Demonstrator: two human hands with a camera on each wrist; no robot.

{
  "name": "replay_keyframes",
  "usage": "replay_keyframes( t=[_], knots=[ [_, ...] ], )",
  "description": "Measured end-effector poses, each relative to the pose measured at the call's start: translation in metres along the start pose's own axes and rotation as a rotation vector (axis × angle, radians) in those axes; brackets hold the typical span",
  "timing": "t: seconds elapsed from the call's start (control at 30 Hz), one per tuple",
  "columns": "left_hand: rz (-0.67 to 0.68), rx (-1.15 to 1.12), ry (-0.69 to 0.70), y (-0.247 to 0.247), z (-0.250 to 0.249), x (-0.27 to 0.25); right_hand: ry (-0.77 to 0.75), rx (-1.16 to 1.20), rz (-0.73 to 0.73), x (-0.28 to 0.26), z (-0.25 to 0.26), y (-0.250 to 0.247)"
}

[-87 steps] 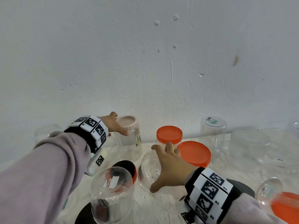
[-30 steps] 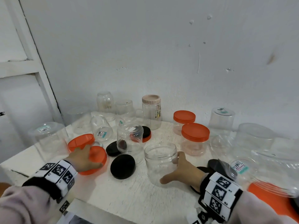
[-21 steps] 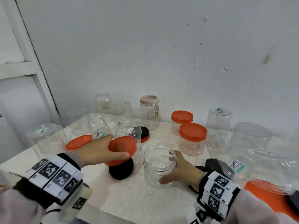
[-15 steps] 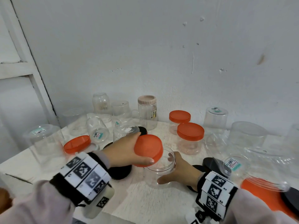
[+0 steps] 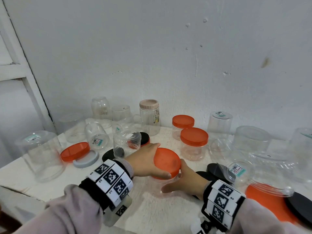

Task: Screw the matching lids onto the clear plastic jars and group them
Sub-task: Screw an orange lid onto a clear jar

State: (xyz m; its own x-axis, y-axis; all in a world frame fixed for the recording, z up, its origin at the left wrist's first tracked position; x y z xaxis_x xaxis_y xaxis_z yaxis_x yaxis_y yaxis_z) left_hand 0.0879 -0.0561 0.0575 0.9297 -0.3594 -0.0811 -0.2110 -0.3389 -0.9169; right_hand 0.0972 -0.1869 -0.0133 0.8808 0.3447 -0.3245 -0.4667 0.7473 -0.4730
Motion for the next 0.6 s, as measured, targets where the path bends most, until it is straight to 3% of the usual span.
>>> replay_keyframes(
  t=[0.2, 0.3, 0.4, 0.6],
  knots=[
    [-0.018, -0.183, 0.01, 0.007, 0.005, -0.003, 0.026, -0.007, 0.011, -0.004, 0.0, -0.007],
    [0.044, -0.319, -0.022, 0.013, 0.016, -0.006, 0.011, -0.066, 0.039, -0.01, 0.01, -0.016],
    [0.099, -0.418, -0.065, 0.023, 0.031, -0.01, -0.014, -0.192, 0.058, -0.017, 0.029, -0.026],
    [0.056, -0.6, -0.096, 0.039, 0.045, -0.009, -0.095, -0.562, 0.099, -0.014, 0.067, -0.022]
  ],
)
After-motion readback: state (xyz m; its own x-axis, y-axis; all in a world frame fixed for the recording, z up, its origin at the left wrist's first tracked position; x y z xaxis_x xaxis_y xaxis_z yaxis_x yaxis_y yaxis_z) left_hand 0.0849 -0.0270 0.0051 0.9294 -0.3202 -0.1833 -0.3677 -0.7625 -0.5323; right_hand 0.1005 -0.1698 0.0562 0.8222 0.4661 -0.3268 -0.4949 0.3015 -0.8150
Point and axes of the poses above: each hand's wrist, its own x-axis towards the middle knuckle, its own y-axis out of the palm, z = x × y, the point moved 7 cm from there along x, towards the middle knuckle, and after that the axes turned 8 degrees about y, right-handed, at the moved point
